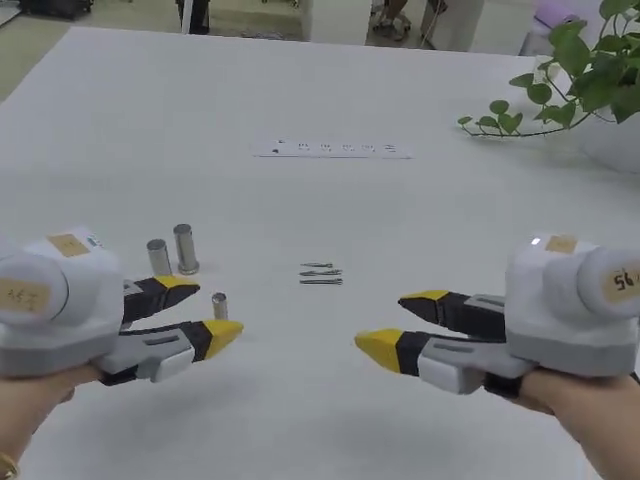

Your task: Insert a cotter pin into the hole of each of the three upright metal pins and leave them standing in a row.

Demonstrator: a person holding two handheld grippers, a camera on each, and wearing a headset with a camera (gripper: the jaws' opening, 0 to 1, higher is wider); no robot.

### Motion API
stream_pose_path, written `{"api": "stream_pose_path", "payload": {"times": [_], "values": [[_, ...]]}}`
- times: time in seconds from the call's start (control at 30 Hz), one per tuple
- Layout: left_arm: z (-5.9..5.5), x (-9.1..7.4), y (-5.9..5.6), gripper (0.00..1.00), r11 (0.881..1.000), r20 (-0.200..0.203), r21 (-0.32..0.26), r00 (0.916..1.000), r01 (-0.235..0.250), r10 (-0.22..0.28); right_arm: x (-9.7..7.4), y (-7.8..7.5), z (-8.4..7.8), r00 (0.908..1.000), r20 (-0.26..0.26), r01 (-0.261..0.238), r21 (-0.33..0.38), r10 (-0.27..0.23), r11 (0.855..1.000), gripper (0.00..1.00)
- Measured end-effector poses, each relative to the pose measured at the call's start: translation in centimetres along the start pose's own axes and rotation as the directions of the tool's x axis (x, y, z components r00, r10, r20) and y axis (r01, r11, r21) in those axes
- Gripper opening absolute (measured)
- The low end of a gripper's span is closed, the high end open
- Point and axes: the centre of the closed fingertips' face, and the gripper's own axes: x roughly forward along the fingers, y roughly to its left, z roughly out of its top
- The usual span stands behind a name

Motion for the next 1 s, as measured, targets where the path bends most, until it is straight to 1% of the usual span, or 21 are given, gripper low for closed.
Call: {"api": "stream_pose_path", "payload": {"times": [0.07,0.17,0.27,0.33,0.43,0.67,0.73,0.8,0.93,1.0], "values": [[0.0,-0.3,-0.1,0.44,1.0,0.001,-0.014,1.0,-0.005,0.005,0.3,-0.5,0.3,1.0,-0.006,0.005,-0.03,-0.005,1.0,0.41],[0.1,-0.8,-0.2,0.5,0.999,0.011,-0.025,0.9997,-0.02,0.02,1.0,-1.1,0.7,0.9998,-0.017,0.001,-0.046,-0.002,0.999,0.36],[0.1,-1.2,-0.2,0.55,0.999,0.018,-0.038,0.9992,-0.036,0.036,1.5,-1.7,1.0,0.9996,-0.028,-0.005,-0.063,0.003,0.998,0.31],[0.2,-1.5,-0.1,0.58,0.998,0.024,-0.045,0.9985,-0.048,0.049,1.9,-2.0,1.3,0.9993,-0.037,-0.009,-0.079,0.006,0.997,0.29],[0.3,-2.1,0.0,0.62,0.997,0.032,-0.051,0.9974,-0.063,0.065,2.6,-2.4,1.8,0.9988,-0.047,-0.018,-0.122,0.012,0.992,0.25],[0.2,-3.1,0.2,0.72,0.991,0.046,-0.081,0.9929,-0.105,0.109,4.4,-2.8,2.4,0.9949,-0.092,-0.058,-0.178,0.042,0.982,0.19],[0.0,-3.4,0.3,0.73,0.99,0.042,-0.082,0.9916,-0.119,0.123,4.9,-3.0,2.6,0.9931,-0.104,-0.072,-0.187,0.053,0.98,0.18],[-0.2,-3.6,0.4,0.74,0.987,0.034,-0.084,0.99,-0.133,0.137,5.4,-3.2,2.7,0.9916,-0.118,-0.077,-0.2,0.054,0.977,0.17],[-0.7,-4.0,0.3,0.75,0.984,0.026,-0.097,0.9882,-0.148,0.151,6.5,-3.7,2.8,0.9873,-0.149,-0.088,-0.23,0.054,0.969,0.16],[-0.8,-4.1,0.2,0.76,0.982,0.025,-0.105,0.9868,-0.157,0.16,7.3,-4.4,2.8,0.9855,-0.16,-0.093,-0.239,0.056,0.967,0.15]]}}
